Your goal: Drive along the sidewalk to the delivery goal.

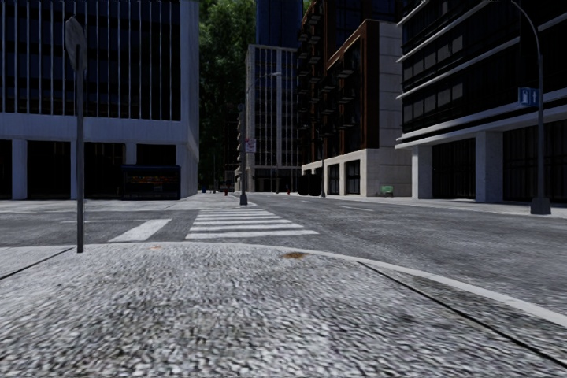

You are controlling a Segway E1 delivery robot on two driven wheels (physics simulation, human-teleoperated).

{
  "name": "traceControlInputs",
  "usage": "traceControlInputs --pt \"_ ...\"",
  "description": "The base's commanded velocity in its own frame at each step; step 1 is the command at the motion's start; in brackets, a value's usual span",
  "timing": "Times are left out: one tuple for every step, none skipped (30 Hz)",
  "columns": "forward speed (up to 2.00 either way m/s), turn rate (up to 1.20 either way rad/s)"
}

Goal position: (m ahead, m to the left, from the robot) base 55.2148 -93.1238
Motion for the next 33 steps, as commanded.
traceControlInputs --pt "2.0 0.28" --pt "2.0 0.28" --pt "2.0 0.28" --pt "2.0 0.28" --pt "2.0 0.28" --pt "2.0 0.28" --pt "2.0 0.28" --pt "2.0 0.28" --pt "2.0 0.28" --pt "2.0 0.28" --pt "2.0 0.28" --pt "2.0 0.28" --pt "2.0 0.28" --pt "2.0 0.28" --pt "2.0 0.28" --pt "2.0 0.28" --pt "2.0 0.28" --pt "2.0 0.28" --pt "2.0 0.28" --pt "2.0 0.28" --pt "2.0 0.28" --pt "2.0 0.28" --pt "2.0 0.28" --pt "2.0 0.28" --pt "2.0 0.28" --pt "2.0 0.28" --pt "2.0 0.28" --pt "2.0 0.28" --pt "2.0 0.28" --pt "2.0 0.28" --pt "2.0 0.28" --pt "2.0 0.28" --pt "2.0 0.28"
